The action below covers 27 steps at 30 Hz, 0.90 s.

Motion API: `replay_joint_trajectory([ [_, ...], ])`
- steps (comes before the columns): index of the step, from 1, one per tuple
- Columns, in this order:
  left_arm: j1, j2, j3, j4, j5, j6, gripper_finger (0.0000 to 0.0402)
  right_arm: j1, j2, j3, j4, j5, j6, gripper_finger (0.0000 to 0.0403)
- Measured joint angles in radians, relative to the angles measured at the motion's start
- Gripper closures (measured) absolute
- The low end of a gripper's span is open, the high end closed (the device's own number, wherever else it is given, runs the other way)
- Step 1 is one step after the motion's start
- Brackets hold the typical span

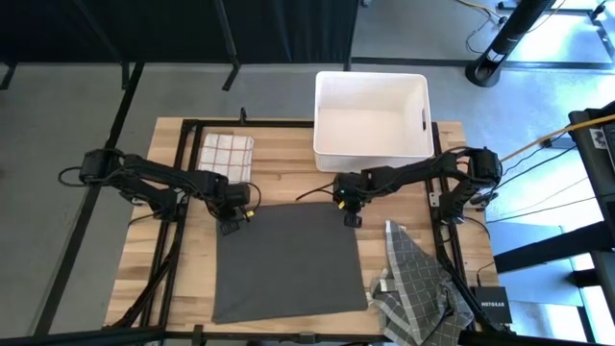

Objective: Fold towel
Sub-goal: Fold the grey towel and put beside the white towel

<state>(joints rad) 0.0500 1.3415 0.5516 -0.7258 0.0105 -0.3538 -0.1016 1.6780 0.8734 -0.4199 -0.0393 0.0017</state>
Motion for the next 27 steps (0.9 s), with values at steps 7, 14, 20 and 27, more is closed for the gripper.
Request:
replay_joint_trajectory([
  [7,-0.094,0.005,0.057,-0.079,-0.050,-0.058,0.0390,0.120,-0.089,0.001,-0.089,0.161,0.053,0.0396],
  [14,-0.216,0.004,0.165,-0.202,-0.204,-0.134,0.0394,0.283,-0.216,0.003,-0.165,0.329,0.145,0.0397],
  [20,-0.264,0.003,0.280,-0.354,-0.351,-0.147,0.0390,0.360,-0.290,0.043,-0.228,0.517,0.173,0.0399],
  [27,-0.201,0.002,0.302,-0.363,-0.586,-0.076,0.0389,0.295,-0.286,0.043,-0.262,0.672,0.142,0.0399],
])
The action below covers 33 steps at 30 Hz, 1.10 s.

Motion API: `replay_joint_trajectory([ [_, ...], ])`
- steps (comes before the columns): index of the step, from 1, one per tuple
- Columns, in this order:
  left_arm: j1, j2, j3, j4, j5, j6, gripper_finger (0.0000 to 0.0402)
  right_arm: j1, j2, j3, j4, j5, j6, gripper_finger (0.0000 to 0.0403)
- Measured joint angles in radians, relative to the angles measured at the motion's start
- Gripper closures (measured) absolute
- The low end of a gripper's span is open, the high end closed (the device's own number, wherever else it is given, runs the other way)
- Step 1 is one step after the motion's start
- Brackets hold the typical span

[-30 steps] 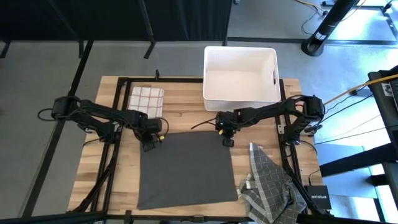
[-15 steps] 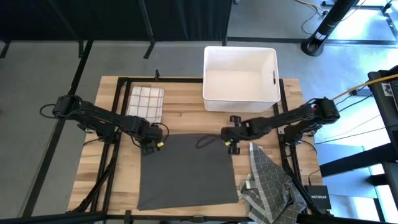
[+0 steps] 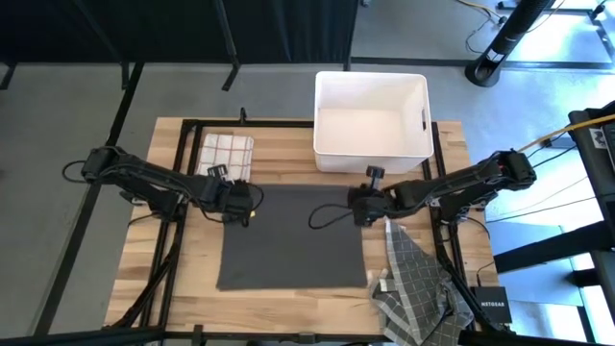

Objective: Fold towel
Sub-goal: Fold the grey towel and put beside the white towel

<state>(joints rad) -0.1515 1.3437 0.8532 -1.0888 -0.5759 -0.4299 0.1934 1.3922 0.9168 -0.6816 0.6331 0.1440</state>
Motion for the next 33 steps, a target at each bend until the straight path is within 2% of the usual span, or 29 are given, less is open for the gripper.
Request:
replay_joint_trajectory([
  [3,0.032,0.000,0.001,0.004,-0.080,0.025,0.0389,-0.027,-0.001,0.000,0.013,0.073,-0.041,0.0398],
  [5,0.036,0.000,0.009,-0.017,-0.083,0.030,0.0389,-0.024,-0.011,0.000,0.011,0.066,-0.047,0.0398],
  [12,-0.100,-0.002,0.105,-0.089,0.073,-0.058,0.0389,0.080,-0.017,0.037,-0.092,-0.098,0.044,0.0398],
  [19,-0.243,-0.002,0.139,-0.044,0.268,-0.248,0.0389,0.219,-0.015,0.052,-0.113,-0.231,0.161,0.0399],
  [27,-0.404,-0.002,0.136,0.016,0.285,-0.430,0.0389,0.362,-0.013,0.052,-0.107,-0.255,0.302,0.0399],
  [33,-0.483,0.002,0.135,0.184,0.258,-0.462,0.0389,0.442,-0.013,0.051,-0.089,-0.263,0.396,0.0396],
])
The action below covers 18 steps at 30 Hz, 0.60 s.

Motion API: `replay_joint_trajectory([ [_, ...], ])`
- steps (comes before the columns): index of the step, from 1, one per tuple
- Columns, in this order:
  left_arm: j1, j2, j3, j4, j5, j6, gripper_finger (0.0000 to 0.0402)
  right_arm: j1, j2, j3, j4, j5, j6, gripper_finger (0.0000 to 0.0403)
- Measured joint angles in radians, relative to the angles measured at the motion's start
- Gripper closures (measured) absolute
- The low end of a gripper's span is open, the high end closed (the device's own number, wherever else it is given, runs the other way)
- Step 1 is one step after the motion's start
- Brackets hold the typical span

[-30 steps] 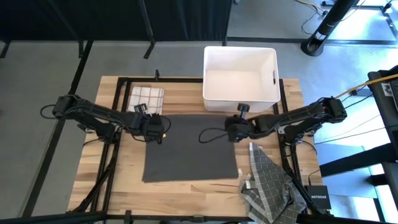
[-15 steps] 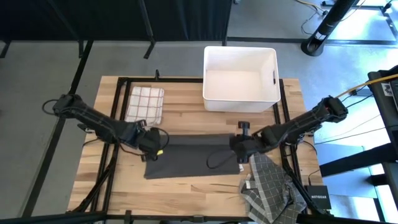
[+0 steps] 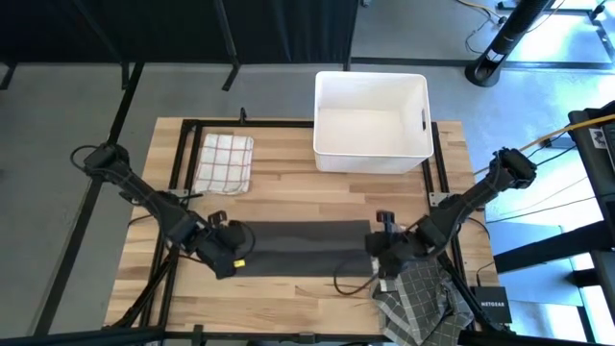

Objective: Fold towel
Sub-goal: Fold the grey towel and put beside the white towel

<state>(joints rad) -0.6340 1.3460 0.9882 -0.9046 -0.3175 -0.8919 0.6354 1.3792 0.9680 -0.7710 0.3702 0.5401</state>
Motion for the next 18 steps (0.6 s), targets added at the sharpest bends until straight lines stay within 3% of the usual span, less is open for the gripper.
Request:
replay_joint_trajectory([
  [6,-0.035,0.016,-0.011,0.073,-0.008,-0.022,0.0389,0.052,0.027,0.000,0.030,-0.019,0.082,0.0395],
  [12,-0.069,0.041,-0.066,0.091,0.003,-0.071,0.0389,0.059,0.101,0.000,0.074,-0.167,0.157,0.0394],
  [18,-0.109,0.045,-0.095,0.209,0.012,-0.092,0.0389,0.059,0.156,0.000,0.139,-0.232,0.167,0.0394],
])
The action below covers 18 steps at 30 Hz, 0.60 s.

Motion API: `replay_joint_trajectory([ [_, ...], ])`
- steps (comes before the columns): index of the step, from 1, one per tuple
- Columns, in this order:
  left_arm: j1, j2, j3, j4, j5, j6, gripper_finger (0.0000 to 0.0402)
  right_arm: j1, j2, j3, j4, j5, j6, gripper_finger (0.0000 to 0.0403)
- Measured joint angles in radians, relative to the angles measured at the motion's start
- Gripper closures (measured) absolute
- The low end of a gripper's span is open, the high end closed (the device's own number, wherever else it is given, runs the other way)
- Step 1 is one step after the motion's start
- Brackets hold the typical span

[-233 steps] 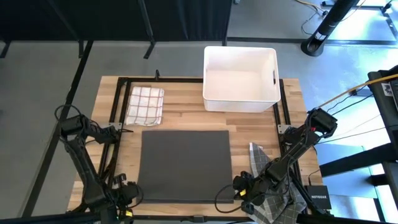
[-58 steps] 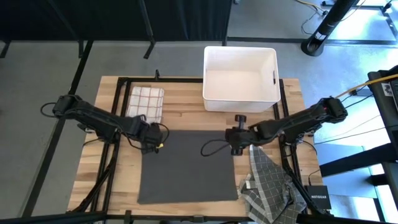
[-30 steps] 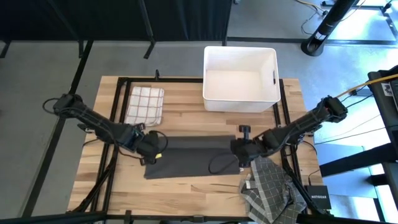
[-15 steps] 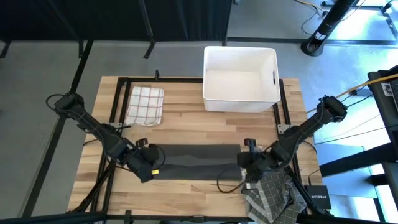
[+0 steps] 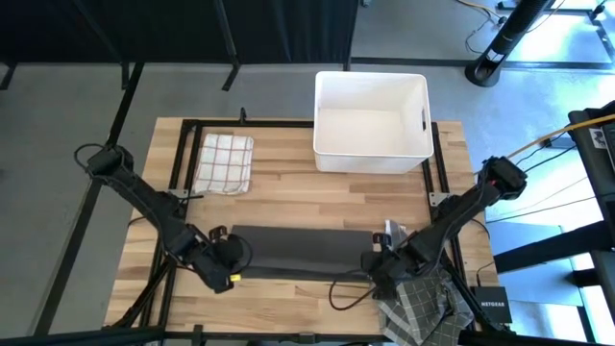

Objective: Fold towel
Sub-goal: Fold the grey towel and put beside the white towel

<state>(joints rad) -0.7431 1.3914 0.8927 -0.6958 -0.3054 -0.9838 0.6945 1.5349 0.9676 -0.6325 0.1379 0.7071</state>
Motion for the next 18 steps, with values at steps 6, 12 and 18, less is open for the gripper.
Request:
replay_joint_trajectory([
  [6,-0.020,0.000,-0.026,0.069,0.000,0.000,0.0389,0.000,0.021,0.000,0.007,-0.030,0.003,0.0394],
  [12,-0.023,0.000,-0.082,0.075,-0.002,-0.040,0.0389,0.000,0.021,0.000,0.015,-0.030,0.003,0.0394],
  [18,-0.023,0.000,-0.117,0.093,-0.005,-0.068,0.0389,-0.001,0.050,0.000,0.019,-0.035,0.019,0.0393],
])
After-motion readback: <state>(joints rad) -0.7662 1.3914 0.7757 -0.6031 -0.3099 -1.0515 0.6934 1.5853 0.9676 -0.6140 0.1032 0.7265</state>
